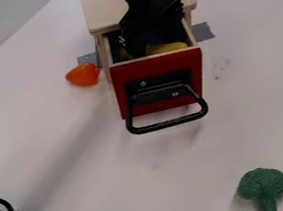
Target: Take the banana out of the drawer and put it above the green object
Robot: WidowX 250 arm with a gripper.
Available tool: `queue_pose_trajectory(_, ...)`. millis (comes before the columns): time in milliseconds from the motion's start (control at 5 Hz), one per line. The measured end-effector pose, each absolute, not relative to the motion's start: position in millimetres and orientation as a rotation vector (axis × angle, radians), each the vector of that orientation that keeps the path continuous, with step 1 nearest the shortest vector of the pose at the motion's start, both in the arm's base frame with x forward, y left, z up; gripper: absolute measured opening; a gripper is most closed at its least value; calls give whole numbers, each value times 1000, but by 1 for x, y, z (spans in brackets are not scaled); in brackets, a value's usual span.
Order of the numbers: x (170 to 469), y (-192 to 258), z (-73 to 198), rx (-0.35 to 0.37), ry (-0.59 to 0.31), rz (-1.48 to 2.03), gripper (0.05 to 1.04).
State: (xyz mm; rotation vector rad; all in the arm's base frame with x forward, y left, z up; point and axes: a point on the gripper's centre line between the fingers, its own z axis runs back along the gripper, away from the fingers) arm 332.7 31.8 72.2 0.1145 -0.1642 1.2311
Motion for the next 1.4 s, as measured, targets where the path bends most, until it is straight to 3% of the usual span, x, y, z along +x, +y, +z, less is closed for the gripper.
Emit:
queue_pose_trajectory(600,326,40,61,110,-39,1285,960)
queue_pose_trajectory(800,327,41,59,101,-29,1297,700)
queue_pose_trajectory(1000,326,42,59,104,-25,1299,545)
queue_pose_trajectory(1400,325,38,72,90,-41,1296,505)
